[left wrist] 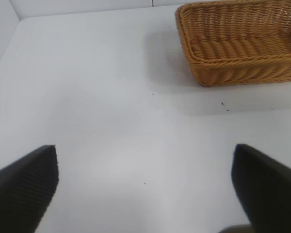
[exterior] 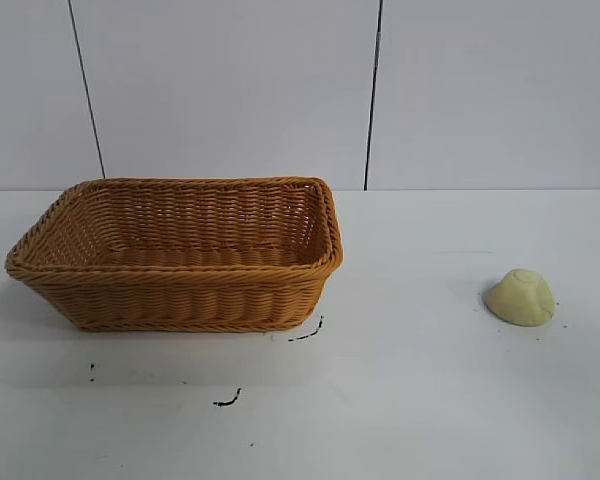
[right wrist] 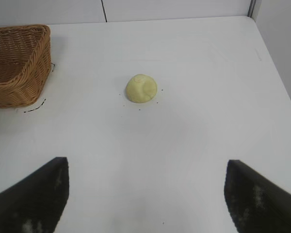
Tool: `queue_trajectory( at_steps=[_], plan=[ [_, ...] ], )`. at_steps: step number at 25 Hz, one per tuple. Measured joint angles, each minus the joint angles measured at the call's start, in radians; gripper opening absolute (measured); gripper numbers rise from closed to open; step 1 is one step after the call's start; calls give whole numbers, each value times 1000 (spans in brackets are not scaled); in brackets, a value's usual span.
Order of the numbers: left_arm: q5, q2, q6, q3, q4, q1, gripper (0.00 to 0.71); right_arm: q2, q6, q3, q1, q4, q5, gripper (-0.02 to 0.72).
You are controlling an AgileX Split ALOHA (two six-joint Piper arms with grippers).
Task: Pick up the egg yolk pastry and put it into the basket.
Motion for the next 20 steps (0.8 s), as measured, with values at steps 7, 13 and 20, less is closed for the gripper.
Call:
queue_trajectory(
  at_steps=[7,13,20],
  plan=[
    [0,0,0,0,0,0,697,0,0,0,0,0,0,623],
    [0,0,0,0,0,0,697,42,0,-12,0,1,4,623],
    [0,0,0,0,0,0,697,406,6,-190,0,11,4,623]
  ],
)
